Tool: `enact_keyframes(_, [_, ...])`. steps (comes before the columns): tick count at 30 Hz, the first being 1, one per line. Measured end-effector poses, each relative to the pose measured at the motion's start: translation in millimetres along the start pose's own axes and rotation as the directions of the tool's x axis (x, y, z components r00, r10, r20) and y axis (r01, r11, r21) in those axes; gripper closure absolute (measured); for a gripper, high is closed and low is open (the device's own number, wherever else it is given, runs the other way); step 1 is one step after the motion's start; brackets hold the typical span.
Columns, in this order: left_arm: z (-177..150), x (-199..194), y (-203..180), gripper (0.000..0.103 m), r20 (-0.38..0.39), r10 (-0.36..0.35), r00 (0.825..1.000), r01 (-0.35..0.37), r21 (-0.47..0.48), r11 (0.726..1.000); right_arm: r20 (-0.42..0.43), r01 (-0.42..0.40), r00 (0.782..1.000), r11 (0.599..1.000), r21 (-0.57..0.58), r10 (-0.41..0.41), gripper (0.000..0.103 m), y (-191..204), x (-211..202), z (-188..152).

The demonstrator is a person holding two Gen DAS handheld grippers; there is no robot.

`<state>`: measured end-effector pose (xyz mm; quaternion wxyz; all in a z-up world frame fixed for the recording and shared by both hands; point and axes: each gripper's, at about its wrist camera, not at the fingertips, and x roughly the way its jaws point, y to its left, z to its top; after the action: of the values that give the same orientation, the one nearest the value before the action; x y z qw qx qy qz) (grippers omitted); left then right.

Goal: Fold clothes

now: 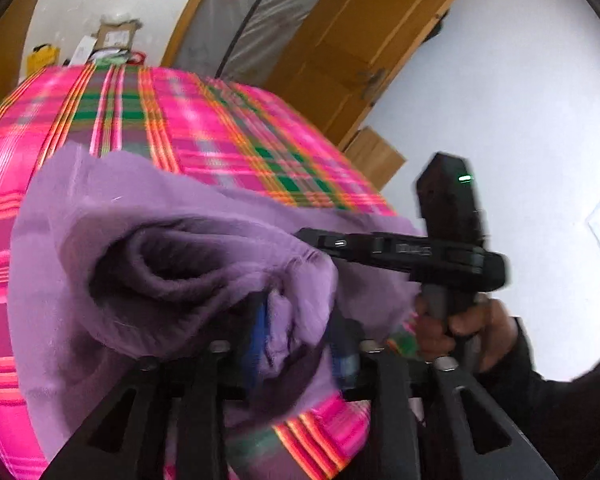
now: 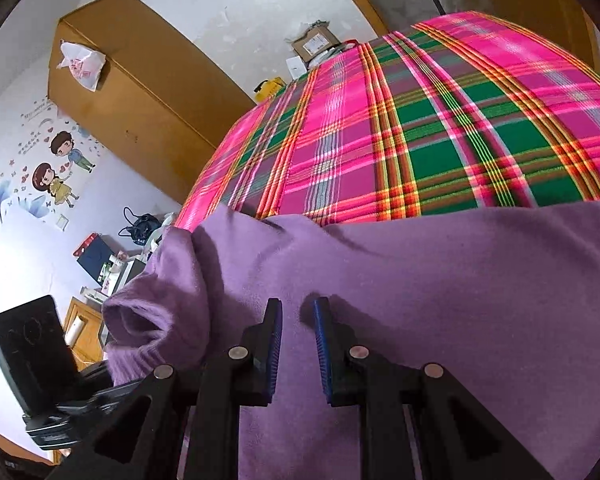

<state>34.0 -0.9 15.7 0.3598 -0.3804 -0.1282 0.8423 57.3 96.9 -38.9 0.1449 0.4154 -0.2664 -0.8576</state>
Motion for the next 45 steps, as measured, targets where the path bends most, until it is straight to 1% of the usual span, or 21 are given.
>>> enact_keyframes(1, [-1, -7, -4, 0.064, 0.014, -0.013, 1.0, 0.013, 0.011, 1.0, 0.003, -0.007, 1.0, 1.0, -0.01, 0.007, 0.084, 2, 0, 1])
enact_keyframes(3, [-3, -21, -10, 0.064, 0.044, -0.008, 0.999, 0.006, 0.045, 0.999, 0.007, -0.022, 1.0, 0.999, -0.024, 0.022, 0.08, 5, 0, 0])
enact_keyframes(7, [-3, -47, -8, 0.064, 0.099, -0.004, 0.995, 0.0, 0.046, 0.999, -0.002, -0.055, 0.998, 0.997, -0.046, 0.055, 0.078, 9, 3, -2])
enact_keyframes(8, [-3, -47, -8, 0.064, 0.097, 0.0, 0.995, -0.004, 0.046, 0.999, -0.006, -0.064, 0.998, 0.997, -0.051, 0.063, 0.078, 11, 4, -2])
enact_keyframes(9, [-2, -46, -8, 0.058, 0.091, 0.004, 0.996, -0.008, 0.047, 0.999, -0.01, -0.072, 0.997, 0.996, -0.058, 0.072, 0.077, 12, 6, -3])
enact_keyframes(11, [-1, -38, -9, 0.052, 0.067, 0.009, 0.998, -0.012, 0.048, 0.999, -0.016, -0.079, 0.997, 0.995, -0.059, 0.078, 0.077, 13, 8, -3])
enact_keyframes(13, [3, -21, -15, 0.052, 0.031, 0.01, 0.999, -0.012, 0.079, 0.997, -0.023, -0.078, 0.997, 0.995, -0.056, 0.077, 0.077, 12, 9, -4])
enact_keyframes(15, [3, -4, -27, 0.051, -0.013, 0.027, 1.0, -0.025, 0.14, 0.99, -0.024, -0.077, 0.997, 0.996, -0.053, 0.076, 0.077, 11, 8, -6])
enact_keyframes(16, [3, -2, -31, 0.051, -0.02, 0.024, 1.0, -0.021, 0.154, 0.988, -0.024, -0.076, 0.997, 0.996, -0.052, 0.074, 0.077, 8, 7, -7])
enact_keyframes(17, [3, 0, -35, 0.051, -0.025, 0.019, 1.0, -0.014, 0.166, 0.986, -0.023, -0.074, 0.997, 0.996, -0.05, 0.073, 0.077, 7, 5, -8])
enact_keyframes(19, [3, -11, -37, 0.051, 0.014, 0.003, 1.0, -0.005, 0.172, 0.985, -0.012, -0.079, 0.997, 0.995, -0.054, 0.079, 0.077, 7, 0, -10])
enact_keyframes(20, [5, -18, -34, 0.051, 0.044, 0.004, 0.999, -0.011, 0.162, 0.987, -0.008, -0.083, 0.997, 0.995, -0.058, 0.083, 0.077, 6, -3, -11])
enact_keyframes(22, [11, -39, -21, 0.049, 0.12, 0.037, 0.992, -0.049, 0.102, 0.994, -0.001, -0.097, 0.995, 0.993, -0.069, 0.098, 0.076, 8, -6, -12])
enact_keyframes(24, [13, -54, -5, 0.046, 0.168, 0.104, 0.98, -0.11, 0.028, 0.994, -0.001, -0.116, 0.993, 0.989, -0.087, 0.117, 0.076, 10, -8, -13])
enact_keyframes(26, [13, -67, 18, 0.046, 0.189, 0.175, 0.966, -0.164, -0.071, 0.984, -0.008, -0.134, 0.991, 0.985, -0.111, 0.134, 0.076, 14, -8, -14])
enact_keyframes(29, [9, -73, 42, 0.046, 0.166, 0.233, 0.958, -0.204, -0.178, 0.963, -0.026, -0.154, 0.988, 0.977, -0.147, 0.152, 0.075, 21, -6, -18])
enact_keyframes(33, [2, -62, 58, 0.046, 0.11, 0.199, 0.974, -0.166, -0.258, 0.952, -0.047, -0.172, 0.985, 0.971, -0.165, 0.166, 0.075, 24, -4, -22])
enact_keyframes(36, [3, -50, 58, 0.046, 0.077, 0.141, 0.987, -0.116, -0.265, 0.957, -0.051, -0.173, 0.985, 0.973, -0.154, 0.167, 0.075, 22, -4, -24])
enact_keyframes(39, [12, -36, 54, 0.046, 0.062, 0.1, 0.993, -0.08, -0.265, 0.961, -0.047, -0.171, 0.985, 0.975, -0.142, 0.166, 0.075, 18, -5, -25])
enact_keyframes(42, [26, -26, 53, 0.046, 0.069, 0.041, 0.997, -0.022, -0.262, 0.965, -0.039, -0.173, 0.985, 0.976, -0.135, 0.169, 0.075, 14, -8, -25])
enact_keyframes(45, [52, -8, 49, 0.046, 0.098, -0.028, 0.995, 0.05, -0.233, 0.971, -0.029, -0.172, 0.985, 0.977, -0.123, 0.169, 0.075, 10, -11, -24])
